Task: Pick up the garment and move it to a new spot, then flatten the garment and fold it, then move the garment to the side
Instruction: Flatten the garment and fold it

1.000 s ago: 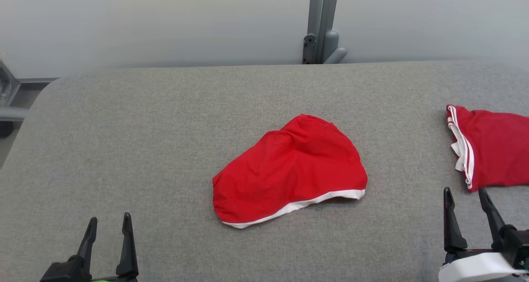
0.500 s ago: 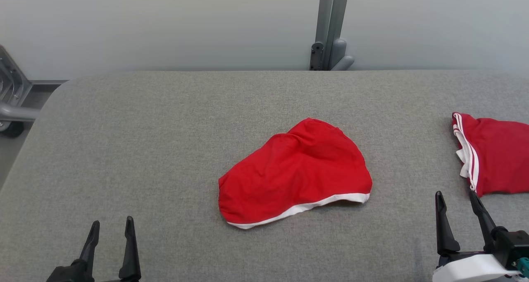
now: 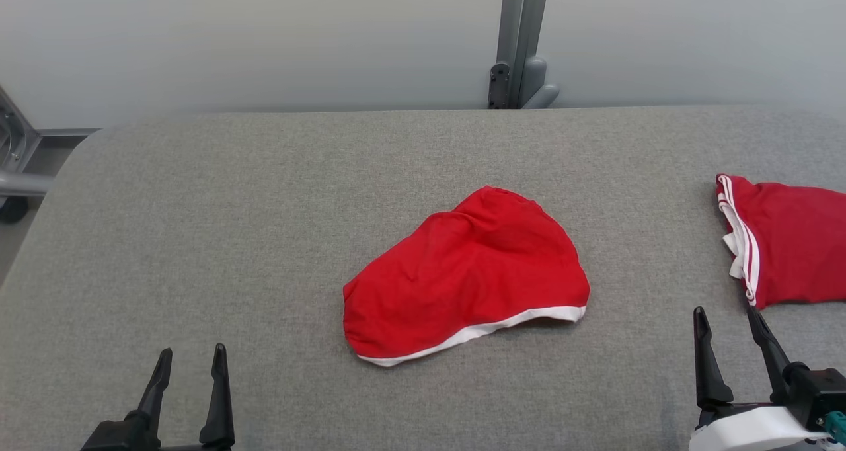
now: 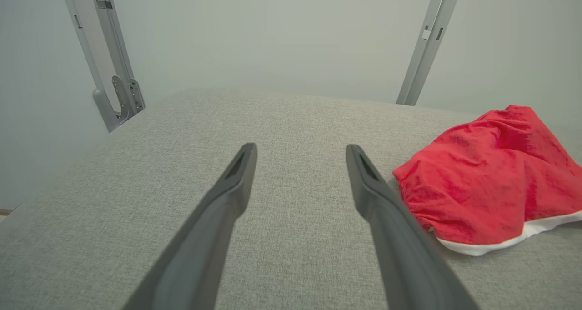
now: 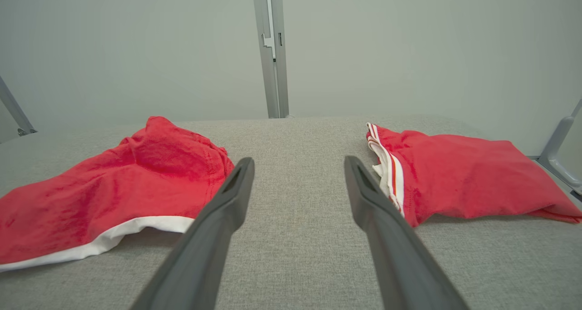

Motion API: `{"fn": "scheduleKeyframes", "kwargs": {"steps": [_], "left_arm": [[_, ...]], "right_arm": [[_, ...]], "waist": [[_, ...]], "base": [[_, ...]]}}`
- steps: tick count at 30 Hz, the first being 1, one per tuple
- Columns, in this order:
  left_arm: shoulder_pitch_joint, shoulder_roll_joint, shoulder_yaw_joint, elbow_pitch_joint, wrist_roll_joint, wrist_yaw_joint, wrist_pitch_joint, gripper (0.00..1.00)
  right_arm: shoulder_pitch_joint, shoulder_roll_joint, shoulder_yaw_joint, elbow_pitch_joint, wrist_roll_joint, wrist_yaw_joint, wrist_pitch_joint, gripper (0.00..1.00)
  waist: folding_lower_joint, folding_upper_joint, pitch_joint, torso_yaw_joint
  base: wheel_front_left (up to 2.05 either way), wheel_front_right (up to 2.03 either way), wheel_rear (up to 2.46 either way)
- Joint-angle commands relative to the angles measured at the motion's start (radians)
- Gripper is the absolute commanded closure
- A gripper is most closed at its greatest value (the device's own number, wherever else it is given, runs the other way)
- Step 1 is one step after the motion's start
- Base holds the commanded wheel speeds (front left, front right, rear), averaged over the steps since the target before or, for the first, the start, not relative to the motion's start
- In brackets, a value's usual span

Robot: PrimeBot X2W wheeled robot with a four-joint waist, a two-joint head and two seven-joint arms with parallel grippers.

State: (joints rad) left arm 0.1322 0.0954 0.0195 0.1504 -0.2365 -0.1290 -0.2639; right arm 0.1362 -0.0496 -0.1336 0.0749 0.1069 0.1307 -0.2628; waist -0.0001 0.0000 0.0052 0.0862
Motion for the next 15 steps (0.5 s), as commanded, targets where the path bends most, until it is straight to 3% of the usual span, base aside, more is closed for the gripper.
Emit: {"fn": "scheduleKeyframes", "kwargs": {"steps": [1, 10, 15], "left_arm": [[-0.014, 0.010, -0.003, 0.000, -0.005, -0.003, 0.000, 0.00], [-0.024, 0.021, -0.040, -0.002, -0.021, -0.003, 0.000, 0.00], [-0.069, 0.071, -0.160, 0.027, -0.069, -0.003, 0.050, 0.00]], "right_arm": [[-0.009, -0.002, -0.001, 0.003, 0.004, 0.000, -0.002, 0.00], [-0.031, -0.002, 0.012, -0.008, 0.041, 0.000, -0.002, 0.00], [-0.098, -0.046, 0.131, 0.066, 0.081, 0.000, 0.035, 0.00]], "waist": [[0.0001, 0.0000, 0.000, -0.003], [0.0001, 0.0000, 0.006, -0.014], [0.0001, 0.0000, 0.052, -0.020]], "base": [[0.00, 0.00, 0.00], [0.00, 0.00, 0.00], [0.00, 0.00, 0.00]]}}
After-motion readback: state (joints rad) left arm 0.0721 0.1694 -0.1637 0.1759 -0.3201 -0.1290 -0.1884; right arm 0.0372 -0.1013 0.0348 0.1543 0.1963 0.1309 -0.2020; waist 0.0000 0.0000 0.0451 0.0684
